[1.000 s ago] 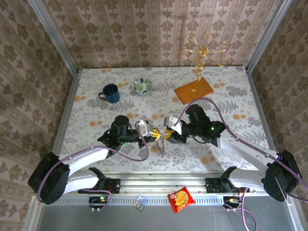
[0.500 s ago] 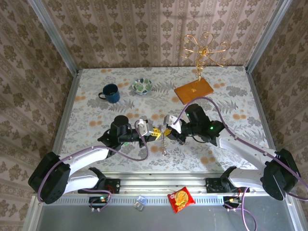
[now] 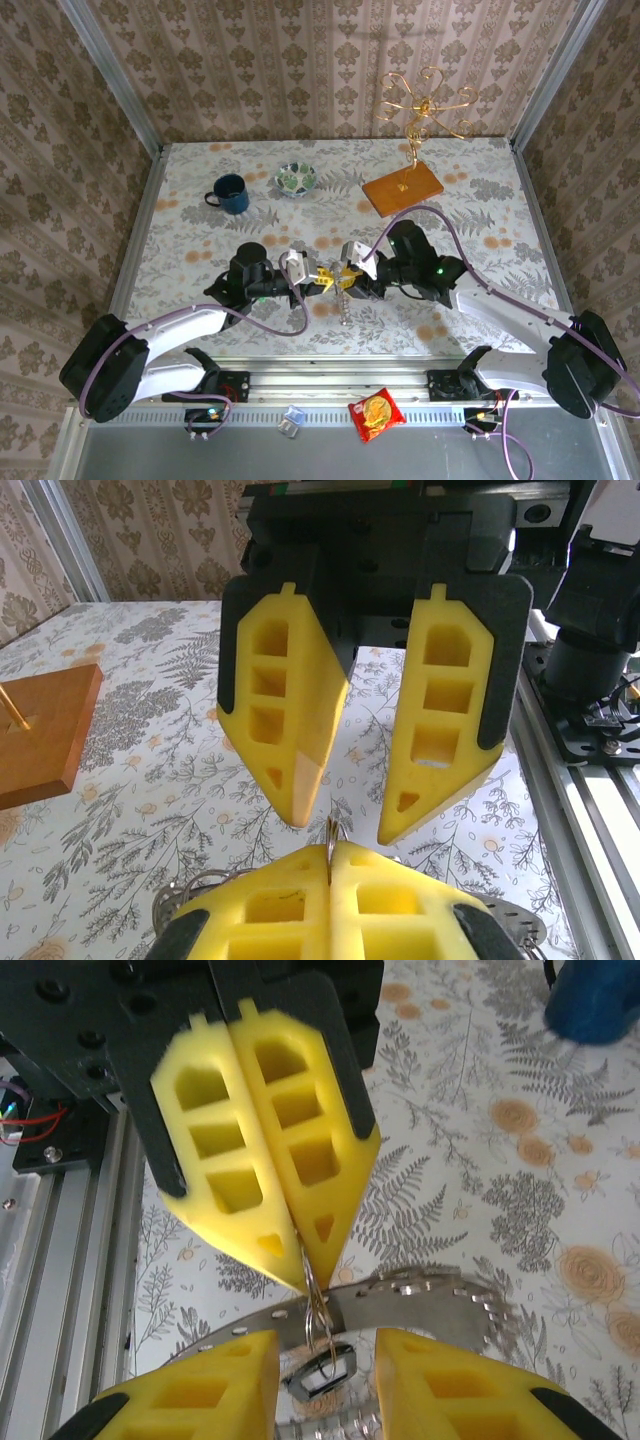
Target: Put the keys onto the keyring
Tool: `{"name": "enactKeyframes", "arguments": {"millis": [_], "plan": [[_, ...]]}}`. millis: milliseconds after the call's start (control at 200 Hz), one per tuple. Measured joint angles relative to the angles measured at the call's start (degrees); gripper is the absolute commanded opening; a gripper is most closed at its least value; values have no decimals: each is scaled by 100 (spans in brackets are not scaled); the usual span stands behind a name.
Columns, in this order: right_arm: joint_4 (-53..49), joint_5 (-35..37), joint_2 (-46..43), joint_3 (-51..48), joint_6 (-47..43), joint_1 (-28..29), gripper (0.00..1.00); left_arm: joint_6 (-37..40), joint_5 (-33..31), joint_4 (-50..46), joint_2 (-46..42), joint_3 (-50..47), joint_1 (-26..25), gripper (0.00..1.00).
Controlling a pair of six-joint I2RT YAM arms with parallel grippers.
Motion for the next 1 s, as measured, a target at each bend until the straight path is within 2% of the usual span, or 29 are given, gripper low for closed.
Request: {"name": "enactKeyframes", "arguments": {"millis": [215, 425, 550, 625, 695, 820, 1000], "plan": [[291, -98, 20, -11, 107, -13, 23, -232, 4, 433, 129, -70, 0, 0], [402, -227, 103, -26, 151, -31, 0, -448, -28, 713, 210, -175, 11, 0], [409, -249, 127, -31, 138, -31, 0, -509, -70, 748, 212, -201, 11, 0], [398, -245, 127, -28, 98, -31, 0, -503, -90, 743, 212, -201, 9, 18], [240, -238, 129, 0, 9, -31, 0, -490, -149, 723, 208, -201, 9, 29], [-273, -170, 269, 269, -254, -31, 0, -350, -157, 446, 103, -197, -2, 37], [-962, -31, 417, 763, -688, -20, 0, 24, -179, -306, -76, 28, -2, 40]]}}
